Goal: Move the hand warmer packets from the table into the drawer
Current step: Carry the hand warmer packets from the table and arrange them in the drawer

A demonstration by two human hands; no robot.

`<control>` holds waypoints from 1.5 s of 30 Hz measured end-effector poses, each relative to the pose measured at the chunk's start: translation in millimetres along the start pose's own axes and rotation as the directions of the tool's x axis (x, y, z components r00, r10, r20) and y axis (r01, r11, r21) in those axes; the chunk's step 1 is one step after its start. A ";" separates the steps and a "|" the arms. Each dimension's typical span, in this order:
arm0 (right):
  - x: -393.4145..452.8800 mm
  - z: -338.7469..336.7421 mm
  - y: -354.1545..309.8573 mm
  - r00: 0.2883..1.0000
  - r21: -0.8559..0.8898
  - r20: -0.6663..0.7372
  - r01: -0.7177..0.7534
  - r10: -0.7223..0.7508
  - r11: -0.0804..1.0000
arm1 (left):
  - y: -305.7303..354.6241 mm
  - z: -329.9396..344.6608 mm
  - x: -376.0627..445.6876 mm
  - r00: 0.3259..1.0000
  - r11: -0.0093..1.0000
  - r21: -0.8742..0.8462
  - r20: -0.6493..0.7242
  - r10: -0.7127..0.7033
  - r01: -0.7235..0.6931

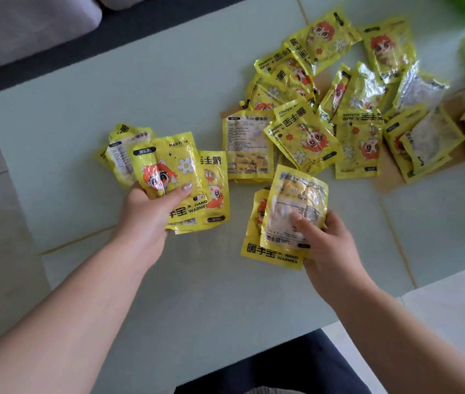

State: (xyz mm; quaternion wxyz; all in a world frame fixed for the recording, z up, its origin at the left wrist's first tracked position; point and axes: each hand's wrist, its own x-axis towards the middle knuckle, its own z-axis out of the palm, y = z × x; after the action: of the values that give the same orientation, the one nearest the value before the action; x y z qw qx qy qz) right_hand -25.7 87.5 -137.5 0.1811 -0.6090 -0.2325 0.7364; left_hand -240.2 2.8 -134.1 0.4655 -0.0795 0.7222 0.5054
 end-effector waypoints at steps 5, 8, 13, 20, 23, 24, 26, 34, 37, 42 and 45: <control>-28.8 -17.4 -2.3 0.998 0.149 -0.015 0.061 -0.059 0.987 | -2.6 16.3 -41.5 0.982 0.997 0.059 0.179 -0.052 0.042; -48.4 -33.7 0.2 0.994 0.221 -0.037 0.107 -0.102 0.969 | -3.8 32.9 -62.2 0.956 0.992 0.122 0.286 -0.066 0.032; -81.8 -69.3 9.2 0.982 0.377 -0.126 0.178 -0.140 0.909 | -14.1 62.9 -87.7 0.909 0.969 0.246 0.405 -0.102 -0.001; -127.1 -143.2 37.7 0.937 0.573 -0.325 0.304 -0.130 0.761 | -56.8 120.0 -135.2 0.809 0.906 0.422 0.541 -0.230 -0.025; -145.7 -170.6 54.0 0.910 0.623 -0.400 0.354 -0.105 0.698 | -77.3 139.2 -155.5 0.763 0.879 0.476 0.582 -0.282 -0.038; -153.5 -181.2 60.6 0.898 0.635 -0.429 0.376 -0.097 0.675 | -85.9 146.4 -164.5 0.748 0.863 0.502 0.592 -0.301 -0.049; -169.6 -200.3 74.5 0.875 0.654 -0.477 0.414 -0.080 0.633 | -102.8 159.6 -182.9 0.715 0.834 0.545 0.614 -0.333 -0.080; -245.2 -280.0 158.6 0.795 0.706 -0.604 0.568 -0.060 0.422 | -182.3 197.8 -267.9 0.571 0.684 0.674 0.689 -0.446 -0.278; -279.9 -307.6 203.0 0.763 0.710 -0.646 0.606 -0.011 0.357 | -224.4 199.6 -307.7 0.527 0.615 0.708 0.690 -0.496 -0.347; -346.8 -352.1 289.8 0.689 0.691 -0.718 0.689 0.097 0.219 | -312.2 186.6 -382.7 0.458 0.484 0.740 0.671 -0.583 -0.467; -385.8 -374.6 343.4 0.629 0.649 -0.760 0.746 0.165 0.146 | -363.5 180.2 -427.4 0.390 0.403 0.738 0.645 -0.657 -0.542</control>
State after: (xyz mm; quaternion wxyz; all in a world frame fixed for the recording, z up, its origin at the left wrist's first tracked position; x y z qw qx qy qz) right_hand 421.9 -362.7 -73.6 0.7426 -0.5119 0.2326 0.3639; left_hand 316.0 -177.6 -60.8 0.7577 0.4484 0.4713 -0.0515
